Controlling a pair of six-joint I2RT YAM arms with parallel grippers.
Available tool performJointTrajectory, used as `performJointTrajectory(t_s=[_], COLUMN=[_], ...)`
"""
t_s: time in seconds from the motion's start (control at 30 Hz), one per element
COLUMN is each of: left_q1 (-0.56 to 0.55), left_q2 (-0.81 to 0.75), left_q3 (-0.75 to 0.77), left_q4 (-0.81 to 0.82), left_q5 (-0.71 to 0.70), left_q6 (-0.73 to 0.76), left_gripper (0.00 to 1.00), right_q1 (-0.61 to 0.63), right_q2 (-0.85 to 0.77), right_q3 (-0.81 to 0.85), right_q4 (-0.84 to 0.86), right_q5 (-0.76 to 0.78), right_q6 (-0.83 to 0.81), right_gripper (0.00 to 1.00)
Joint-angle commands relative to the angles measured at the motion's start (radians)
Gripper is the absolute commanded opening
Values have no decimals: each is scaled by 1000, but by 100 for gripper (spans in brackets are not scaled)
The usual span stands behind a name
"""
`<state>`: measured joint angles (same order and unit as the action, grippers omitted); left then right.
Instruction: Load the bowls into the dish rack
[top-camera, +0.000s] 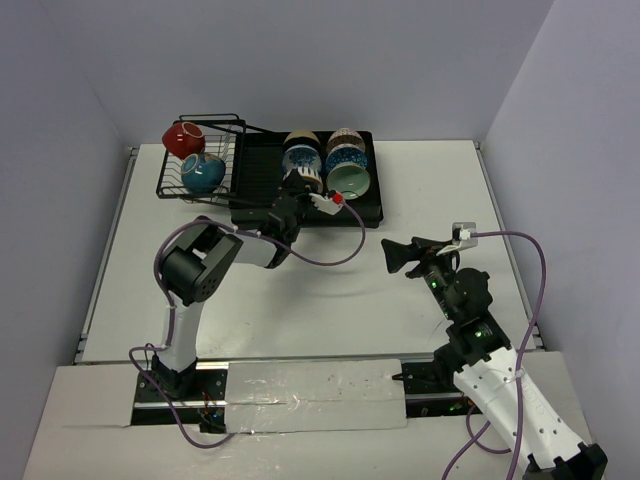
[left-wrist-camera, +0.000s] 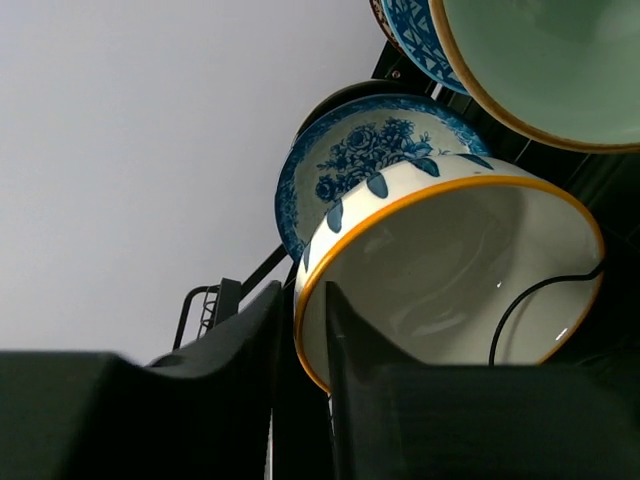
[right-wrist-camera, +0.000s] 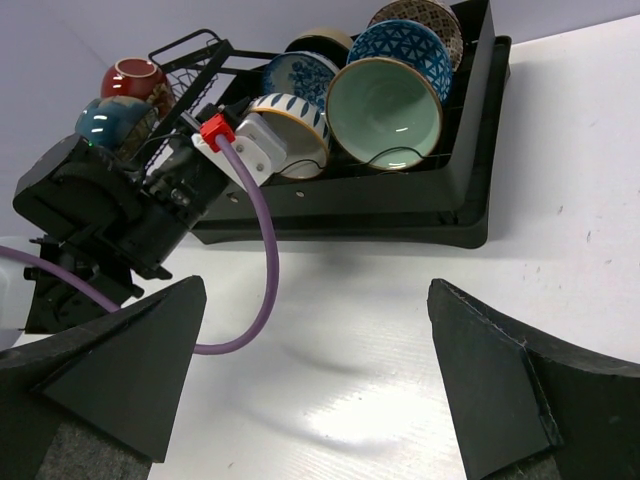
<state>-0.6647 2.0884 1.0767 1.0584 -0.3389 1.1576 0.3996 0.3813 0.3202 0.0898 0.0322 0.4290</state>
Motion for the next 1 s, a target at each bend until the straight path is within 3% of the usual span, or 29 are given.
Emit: performJointTrajectory(t_s=[0.0, 0.3, 0.53, 0.63, 0.8, 0.9, 0.97], left_q1=[-15, -27, -62, -81, -84, -82, -84], left_q2=[-60, -163, -316, -407, -620, -734, -803], left_q3=[-21, -46, -99, -110, -109, -89, -67], left_q4=[-41, -60, -182, -271, -428, -579, -725], left_q5=[18, 21, 61, 60, 55, 61, -10], left_q6=[-50, -128, -240, -363, -773, -979, -1129], left_gripper=[30, 55, 67, 69, 76, 84, 87], right_q1=[2, 2, 1, 1, 1, 1, 2], right_q2=[-5, -22, -39, -55, -84, -82, -82], right_q3=[-1, 3, 16, 29, 71, 126, 183], right_q4=[48, 37, 22, -1, -76, -169, -250], right_q5=[-11, -6, -3, 26, 150, 233, 310], right_q6=[-4, -10, -16, -15, 14, 47, 44], right_gripper=[100, 100, 100, 100, 100, 100, 100])
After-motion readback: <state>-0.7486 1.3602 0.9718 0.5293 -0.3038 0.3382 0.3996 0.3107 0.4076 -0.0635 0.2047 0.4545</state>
